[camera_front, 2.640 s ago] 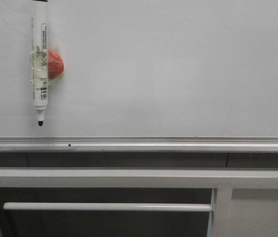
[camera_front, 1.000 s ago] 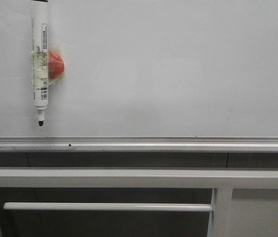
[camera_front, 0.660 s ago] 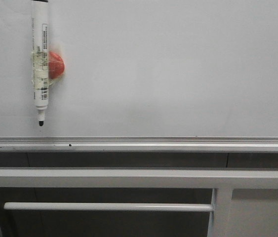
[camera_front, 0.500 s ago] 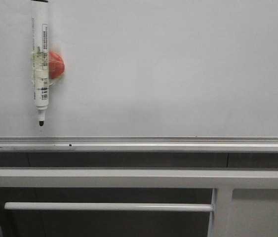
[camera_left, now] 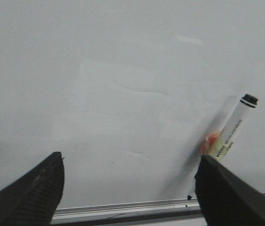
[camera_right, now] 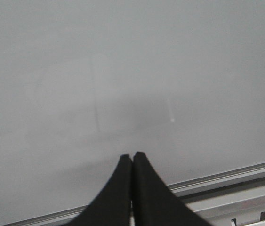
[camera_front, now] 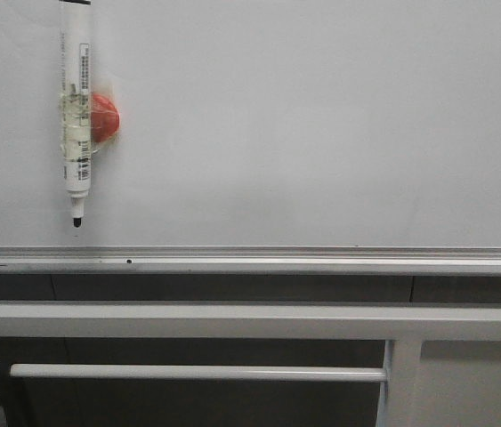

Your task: Write number 1 on whiteboard

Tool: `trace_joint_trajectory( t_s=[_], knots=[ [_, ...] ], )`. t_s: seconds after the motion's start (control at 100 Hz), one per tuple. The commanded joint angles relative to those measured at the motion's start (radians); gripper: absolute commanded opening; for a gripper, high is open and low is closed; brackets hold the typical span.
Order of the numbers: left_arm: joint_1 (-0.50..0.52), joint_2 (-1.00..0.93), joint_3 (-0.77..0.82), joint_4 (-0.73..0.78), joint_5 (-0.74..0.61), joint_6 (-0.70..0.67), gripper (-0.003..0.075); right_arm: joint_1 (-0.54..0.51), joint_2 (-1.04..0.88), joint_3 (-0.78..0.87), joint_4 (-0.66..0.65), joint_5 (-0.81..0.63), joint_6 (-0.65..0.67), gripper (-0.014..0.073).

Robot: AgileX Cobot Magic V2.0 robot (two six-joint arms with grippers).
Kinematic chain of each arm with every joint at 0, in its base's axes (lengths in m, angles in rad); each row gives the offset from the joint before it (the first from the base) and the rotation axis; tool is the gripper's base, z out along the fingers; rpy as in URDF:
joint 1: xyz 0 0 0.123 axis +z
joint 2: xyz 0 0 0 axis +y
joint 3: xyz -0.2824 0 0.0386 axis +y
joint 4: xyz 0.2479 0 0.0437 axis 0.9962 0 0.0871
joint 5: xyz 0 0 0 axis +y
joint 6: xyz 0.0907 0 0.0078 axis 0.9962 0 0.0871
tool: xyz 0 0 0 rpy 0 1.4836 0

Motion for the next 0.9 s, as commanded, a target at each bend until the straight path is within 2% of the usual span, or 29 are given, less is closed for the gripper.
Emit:
trace_joint_trajectory(
  t_s=[0.0, 0.14, 0.22, 0.35, 0.89],
  knots=[
    [-0.082, 0.012, 0.012, 0.112, -0.160, -0.141, 0.0533, 0.002, 0.023, -0.035, -0.002, -0.073, -0.005, -0.0063],
    [-0.185, 0.042, 0.061, 0.134, -0.262, -0.156, 0.0517, 0.002, 0.023, -0.035, -0.002, -0.073, -0.005, -0.0063],
    [-0.203, 0.077, 0.077, 0.135, -0.309, -0.156, 0.0511, 0.002, 0.023, -0.035, -0.002, -0.073, -0.005, -0.0063],
    [-0.203, 0.154, 0.099, 0.151, -0.394, -0.156, 0.0511, 0.002, 0.023, -0.035, -0.002, -0.073, -0.005, -0.0063],
    [-0.203, 0.563, 0.178, 0.265, -0.932, -0.158, 0.0512, 0.002, 0.023, -0.035, -0.002, -0.073, -0.005, -0.0064]
  ],
)
